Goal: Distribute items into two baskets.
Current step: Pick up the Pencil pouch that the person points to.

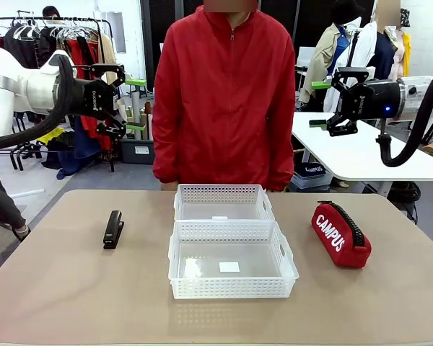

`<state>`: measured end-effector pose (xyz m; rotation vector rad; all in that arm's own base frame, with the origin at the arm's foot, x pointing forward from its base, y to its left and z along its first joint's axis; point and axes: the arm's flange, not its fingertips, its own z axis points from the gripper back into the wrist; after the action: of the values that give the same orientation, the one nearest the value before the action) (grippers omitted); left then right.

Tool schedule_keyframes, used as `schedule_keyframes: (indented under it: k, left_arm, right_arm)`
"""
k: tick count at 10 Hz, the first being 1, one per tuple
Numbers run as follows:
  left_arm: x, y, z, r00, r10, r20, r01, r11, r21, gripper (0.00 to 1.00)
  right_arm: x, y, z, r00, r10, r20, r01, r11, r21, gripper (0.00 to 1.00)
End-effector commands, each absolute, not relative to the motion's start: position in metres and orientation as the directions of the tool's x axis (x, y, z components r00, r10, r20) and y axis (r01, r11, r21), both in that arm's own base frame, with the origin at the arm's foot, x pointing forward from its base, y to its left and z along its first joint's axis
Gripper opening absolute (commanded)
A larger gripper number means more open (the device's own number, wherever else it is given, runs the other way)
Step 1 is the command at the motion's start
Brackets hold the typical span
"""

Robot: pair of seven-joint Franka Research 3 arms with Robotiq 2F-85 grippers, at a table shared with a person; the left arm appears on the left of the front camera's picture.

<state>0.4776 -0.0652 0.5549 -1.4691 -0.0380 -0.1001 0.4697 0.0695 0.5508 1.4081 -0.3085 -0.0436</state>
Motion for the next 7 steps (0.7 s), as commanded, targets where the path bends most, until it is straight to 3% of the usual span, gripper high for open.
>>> schedule_keyframes:
  k: [1, 3, 7]
  left_arm:
    - [0.478, -0.065, 0.555, 0.995, -0.044, 0.088, 0.092, 0.099, -0.991, 1.0]
    - [0.479, -0.064, 0.565, 0.997, 0.003, 0.073, 0.073, 0.059, -0.996, 1.0]
    - [0.476, -0.061, 0.582, 0.994, 0.021, 0.104, 0.103, 0.038, -0.994, 1.0]
  right_arm:
    - [0.47, 0.07, 0.551, 0.959, -0.213, 0.189, -0.154, 0.17, 0.973, 1.0]
    - [0.491, 0.069, 0.554, 0.978, -0.184, 0.096, -0.088, 0.05, 0.995, 1.0]
    - [0.491, 0.071, 0.581, 0.984, -0.132, 0.122, -0.125, -0.016, 0.992, 1.0]
